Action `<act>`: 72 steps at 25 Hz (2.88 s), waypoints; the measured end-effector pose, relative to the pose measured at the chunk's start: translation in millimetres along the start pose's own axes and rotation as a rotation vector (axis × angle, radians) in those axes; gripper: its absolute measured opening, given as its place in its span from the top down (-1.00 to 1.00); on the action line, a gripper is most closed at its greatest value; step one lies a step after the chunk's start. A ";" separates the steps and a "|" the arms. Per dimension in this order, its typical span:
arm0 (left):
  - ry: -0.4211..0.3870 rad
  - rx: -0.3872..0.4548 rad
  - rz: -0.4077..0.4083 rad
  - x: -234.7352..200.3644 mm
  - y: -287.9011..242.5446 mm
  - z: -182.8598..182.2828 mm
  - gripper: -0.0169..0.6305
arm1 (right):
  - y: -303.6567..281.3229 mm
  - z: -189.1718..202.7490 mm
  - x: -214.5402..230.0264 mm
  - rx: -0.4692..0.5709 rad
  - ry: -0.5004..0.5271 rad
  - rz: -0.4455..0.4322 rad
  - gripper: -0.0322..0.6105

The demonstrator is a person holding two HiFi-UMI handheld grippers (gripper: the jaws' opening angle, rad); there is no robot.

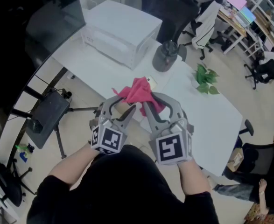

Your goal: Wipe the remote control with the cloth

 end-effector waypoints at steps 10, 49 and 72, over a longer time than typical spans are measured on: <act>-0.012 0.011 0.001 1.0 1.9 -1.4 0.30 | -15.6 -5.0 -37.5 0.013 0.008 -0.101 0.66; 1.397 0.354 0.617 -45.2 -4.3 7.8 0.30 | 21.2 47.2 14.5 0.354 -0.622 0.078 0.66; 1.387 0.253 0.869 -12.0 1.3 2.3 0.30 | -19.3 65.7 -1.2 0.393 -0.779 -0.118 0.66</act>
Point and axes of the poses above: the fingertips, and each gripper's own axes: y backward along the fingers, x to its right, z out of its underside, the point moved 6 cm from there along y, backward along the fingers, and after that the axes turned 14 degrees about y, right-handed, at the moved point
